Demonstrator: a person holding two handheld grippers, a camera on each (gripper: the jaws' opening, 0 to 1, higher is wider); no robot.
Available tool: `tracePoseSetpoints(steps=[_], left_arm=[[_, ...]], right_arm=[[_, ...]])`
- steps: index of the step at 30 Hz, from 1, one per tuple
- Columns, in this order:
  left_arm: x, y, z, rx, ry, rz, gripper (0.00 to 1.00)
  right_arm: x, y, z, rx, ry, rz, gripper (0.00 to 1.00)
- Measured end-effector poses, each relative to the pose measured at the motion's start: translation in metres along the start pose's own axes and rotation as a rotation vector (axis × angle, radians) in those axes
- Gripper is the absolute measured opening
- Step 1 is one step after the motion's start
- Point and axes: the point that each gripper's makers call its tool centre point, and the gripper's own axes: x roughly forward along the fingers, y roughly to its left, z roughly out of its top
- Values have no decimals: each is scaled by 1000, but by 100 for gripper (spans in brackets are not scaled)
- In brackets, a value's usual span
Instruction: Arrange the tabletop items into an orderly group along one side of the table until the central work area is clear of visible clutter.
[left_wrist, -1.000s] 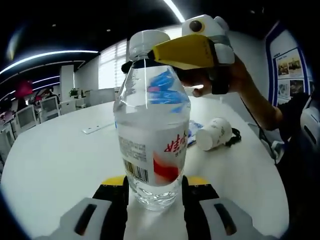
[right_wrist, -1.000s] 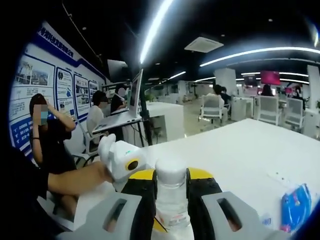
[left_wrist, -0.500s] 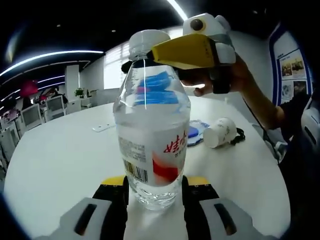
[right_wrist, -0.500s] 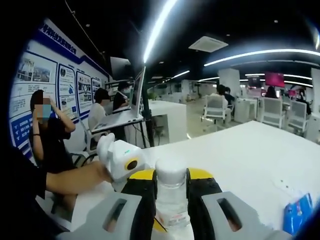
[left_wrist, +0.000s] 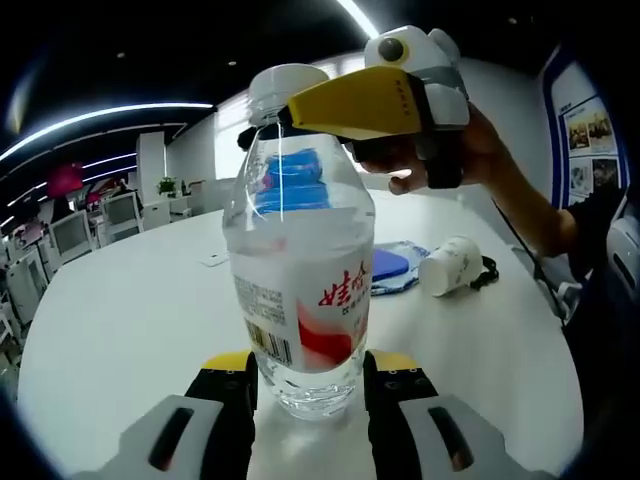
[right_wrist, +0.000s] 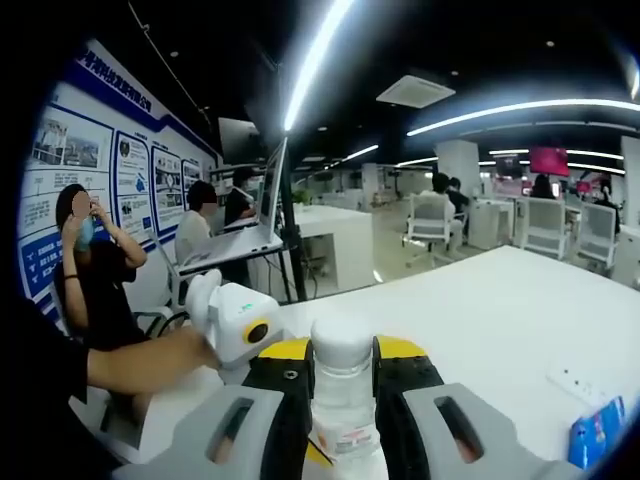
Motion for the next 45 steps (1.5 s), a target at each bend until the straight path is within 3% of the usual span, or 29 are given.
tracePoseSetpoints(steps=[13,38,41,45], left_arm=[[0,18,4,-3,-19,20,41],[-7,46,-1,11,18,42,41],[-7,33,-3,16,26,46,41],[-6,33,-4,10,24,48,41]], right_arm=[[7,-3,6,-30,-28,-13,19],[19,-1,6,-42,-37,-30,19],[20,3,3,-54,-27,-29,19],[22,4,2,-59,-22,-32,19]])
